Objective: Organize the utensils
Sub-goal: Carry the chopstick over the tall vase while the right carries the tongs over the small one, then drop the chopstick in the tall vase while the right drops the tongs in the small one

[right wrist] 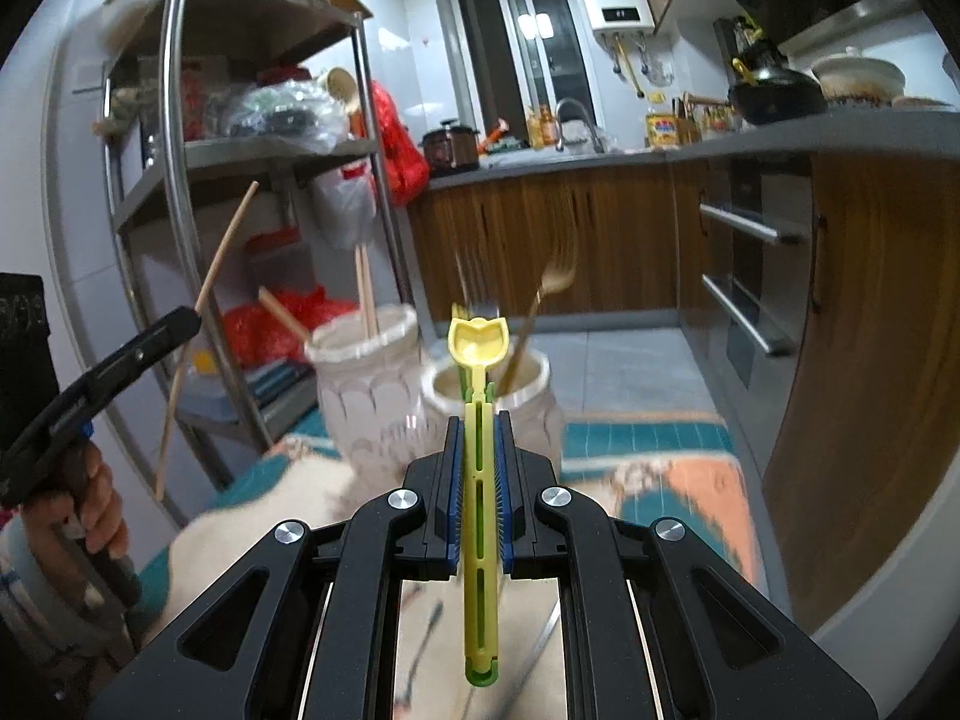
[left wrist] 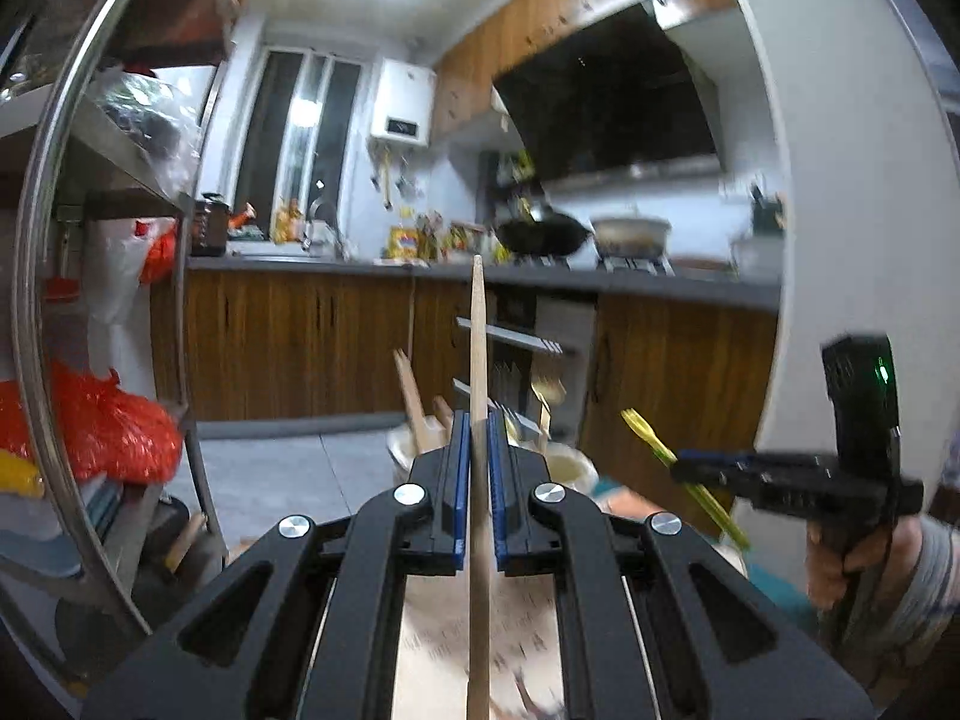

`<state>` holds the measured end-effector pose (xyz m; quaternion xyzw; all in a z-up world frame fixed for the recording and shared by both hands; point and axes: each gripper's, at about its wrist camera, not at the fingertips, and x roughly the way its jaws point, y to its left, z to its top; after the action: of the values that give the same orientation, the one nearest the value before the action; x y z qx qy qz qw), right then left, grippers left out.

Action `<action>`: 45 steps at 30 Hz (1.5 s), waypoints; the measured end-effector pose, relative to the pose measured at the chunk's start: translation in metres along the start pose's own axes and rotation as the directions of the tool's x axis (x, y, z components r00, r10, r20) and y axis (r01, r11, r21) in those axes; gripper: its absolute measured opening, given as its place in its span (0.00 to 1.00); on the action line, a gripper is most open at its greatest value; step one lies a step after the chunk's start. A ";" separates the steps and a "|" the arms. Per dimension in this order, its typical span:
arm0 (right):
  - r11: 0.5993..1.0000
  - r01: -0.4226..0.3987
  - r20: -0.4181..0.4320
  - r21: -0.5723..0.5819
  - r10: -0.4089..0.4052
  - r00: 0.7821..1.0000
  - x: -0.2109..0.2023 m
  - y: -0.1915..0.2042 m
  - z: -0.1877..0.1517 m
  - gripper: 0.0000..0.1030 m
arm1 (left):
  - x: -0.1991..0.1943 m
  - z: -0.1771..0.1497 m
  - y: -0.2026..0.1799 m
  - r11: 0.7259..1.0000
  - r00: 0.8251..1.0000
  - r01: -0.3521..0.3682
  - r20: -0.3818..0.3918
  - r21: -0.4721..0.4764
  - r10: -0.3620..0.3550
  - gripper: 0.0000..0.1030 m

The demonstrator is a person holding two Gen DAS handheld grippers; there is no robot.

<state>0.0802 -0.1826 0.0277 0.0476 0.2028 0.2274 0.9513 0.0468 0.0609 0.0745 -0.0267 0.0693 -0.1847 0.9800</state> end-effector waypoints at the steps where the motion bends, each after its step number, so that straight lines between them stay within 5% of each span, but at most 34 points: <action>1: 1.000 -0.006 0.017 0.003 0.006 1.000 0.004 0.000 0.008 0.10 | 0.004 0.005 0.006 1.000 1.000 -0.003 0.012 -0.016 0.003 0.06; 12: 0.995 -0.076 0.140 0.066 0.066 0.988 0.048 -0.012 0.054 0.10 | 0.074 0.037 0.057 0.985 0.996 0.027 0.084 -0.172 -0.013 0.06; 25: 0.981 -0.152 0.153 0.123 0.133 0.979 0.100 -0.025 0.052 0.10 | 0.124 0.035 0.067 0.976 0.995 0.052 0.098 -0.214 -0.031 0.06; 36: 0.995 -0.080 0.168 0.061 0.069 0.983 0.115 -0.018 0.045 0.10 | 0.127 0.017 0.069 0.982 0.996 0.093 0.017 -0.162 -0.091 0.06; 45: 0.999 0.011 0.086 -0.037 -0.007 0.996 0.108 -0.004 0.035 0.10 | 0.115 0.014 0.070 0.990 0.997 0.080 -0.010 -0.117 -0.081 0.06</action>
<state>0.1841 -0.1377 0.0192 0.0384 0.1575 0.2246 0.9609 0.1795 0.0842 0.0684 -0.0855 0.0859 -0.2199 0.9680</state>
